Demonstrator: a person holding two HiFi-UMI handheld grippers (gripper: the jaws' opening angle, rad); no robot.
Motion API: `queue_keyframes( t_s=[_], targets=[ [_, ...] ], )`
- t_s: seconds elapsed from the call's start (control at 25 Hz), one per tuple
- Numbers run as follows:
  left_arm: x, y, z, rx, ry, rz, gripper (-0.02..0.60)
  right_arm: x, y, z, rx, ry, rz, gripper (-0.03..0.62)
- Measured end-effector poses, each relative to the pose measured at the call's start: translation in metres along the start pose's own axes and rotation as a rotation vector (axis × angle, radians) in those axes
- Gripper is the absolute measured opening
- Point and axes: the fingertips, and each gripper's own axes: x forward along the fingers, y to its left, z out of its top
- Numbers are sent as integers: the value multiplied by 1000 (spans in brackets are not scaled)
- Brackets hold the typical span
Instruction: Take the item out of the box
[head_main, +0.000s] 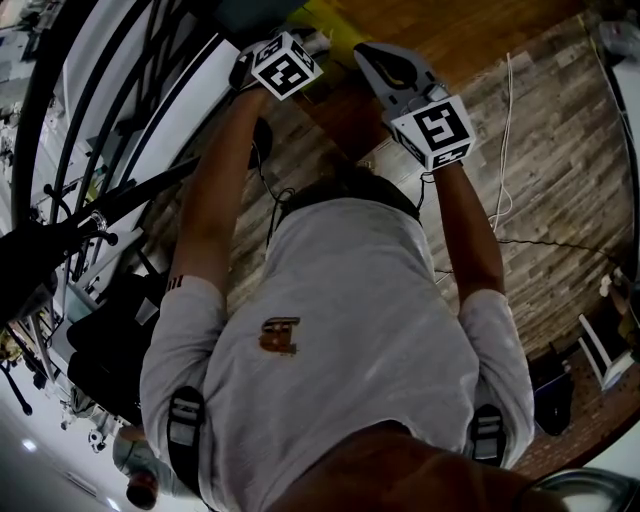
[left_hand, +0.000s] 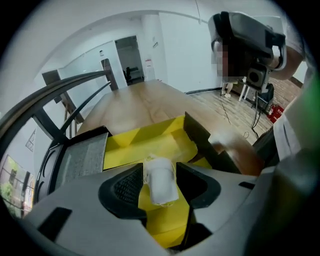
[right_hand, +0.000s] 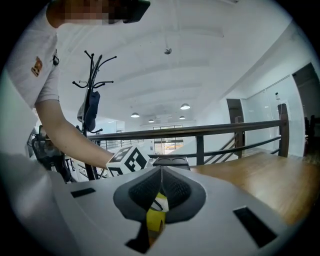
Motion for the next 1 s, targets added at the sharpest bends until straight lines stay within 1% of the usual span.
queue_keyframes(
  t_s=[0.16, 0.28, 0.48, 0.6, 0.72, 1.0],
  targets=[
    [10, 2, -4, -10, 33, -11, 213, -1, -6, 0, 13, -13, 3, 32],
    [15, 1, -5, -20, 51, -32, 233, -2, -10, -4, 21, -7, 3, 32],
    [20, -2, -9, -12, 85, -65, 235, -1, -13, -9, 32, -1, 0, 32],
    [22, -4, -11, -13, 100, -70, 235, -4, -14, -11, 36, -1, -3, 32],
    [22, -7, -13, -19, 101, -76, 215, -7, -15, -11, 40, -4, -7, 32],
    [21, -5, -14, -45, 79, -79, 207, -9, -14, -20, 44, 13, -12, 32]
  ],
)
